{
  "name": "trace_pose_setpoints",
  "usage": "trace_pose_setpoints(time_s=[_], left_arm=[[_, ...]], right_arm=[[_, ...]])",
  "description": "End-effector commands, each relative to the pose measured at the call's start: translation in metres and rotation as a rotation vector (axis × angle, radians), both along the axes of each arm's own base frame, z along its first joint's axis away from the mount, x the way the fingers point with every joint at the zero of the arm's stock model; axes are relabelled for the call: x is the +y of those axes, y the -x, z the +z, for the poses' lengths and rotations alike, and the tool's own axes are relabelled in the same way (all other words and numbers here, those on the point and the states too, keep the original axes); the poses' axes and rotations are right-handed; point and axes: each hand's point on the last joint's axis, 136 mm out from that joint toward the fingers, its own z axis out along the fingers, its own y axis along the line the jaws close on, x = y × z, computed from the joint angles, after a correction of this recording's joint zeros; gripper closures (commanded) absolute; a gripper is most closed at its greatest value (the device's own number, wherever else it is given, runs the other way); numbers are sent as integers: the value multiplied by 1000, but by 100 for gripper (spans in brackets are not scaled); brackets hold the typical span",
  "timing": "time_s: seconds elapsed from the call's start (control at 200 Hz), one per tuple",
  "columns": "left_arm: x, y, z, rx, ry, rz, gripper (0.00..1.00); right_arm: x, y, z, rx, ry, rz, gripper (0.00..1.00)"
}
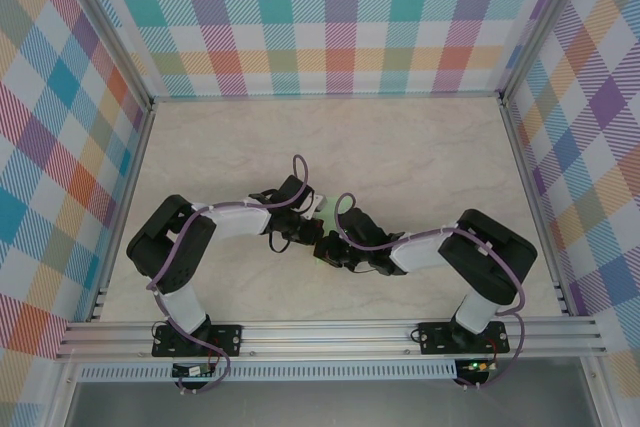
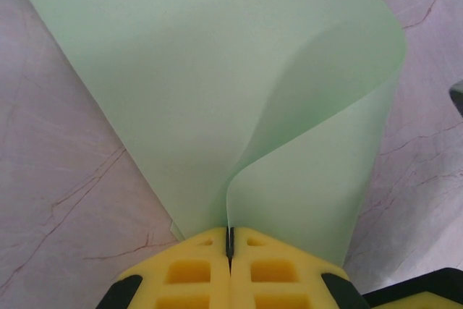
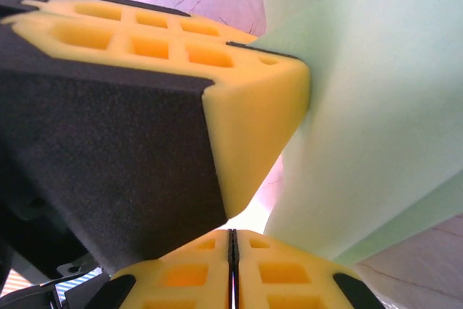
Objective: Fold a paper plane with a square sheet of paper (pick it up from the middle)
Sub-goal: Third fold the triangle at the center of the table.
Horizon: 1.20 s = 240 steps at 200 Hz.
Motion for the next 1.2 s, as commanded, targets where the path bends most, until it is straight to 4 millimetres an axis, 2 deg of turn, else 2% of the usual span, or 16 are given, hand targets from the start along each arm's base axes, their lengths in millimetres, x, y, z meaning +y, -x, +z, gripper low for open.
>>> trace_pose_setpoints(time_s=[0.0, 0.48, 0.6, 0.71, 0.96, 1.025, 1.11, 1.195], left_arm=[[22, 9, -32, 66, -117, 32, 100], [22, 9, -34, 70, -120, 30, 100], [21, 8, -35, 72, -121, 30, 100], [21, 8, -34, 72, -120, 33, 100], [19, 8, -32, 75, -112, 29, 100], [19, 7, -31, 73, -111, 30, 100], [18, 8, -30, 75, -108, 26, 100], [18, 8, -30, 74, -106, 22, 100]], right_arm=[[6, -2, -6, -3, -15, -7, 89], [-1, 2, -27, 26, 18, -17, 88], [3, 2, -15, 4, -18, -7, 87], [-4, 1, -1, -31, -8, -15, 87], [-38, -1, 2, -76, 138, -78, 89], [-50, -10, 13, -119, 182, -99, 89], [-85, -27, 23, -120, 306, -159, 89], [-103, -48, 39, -157, 311, -174, 87]])
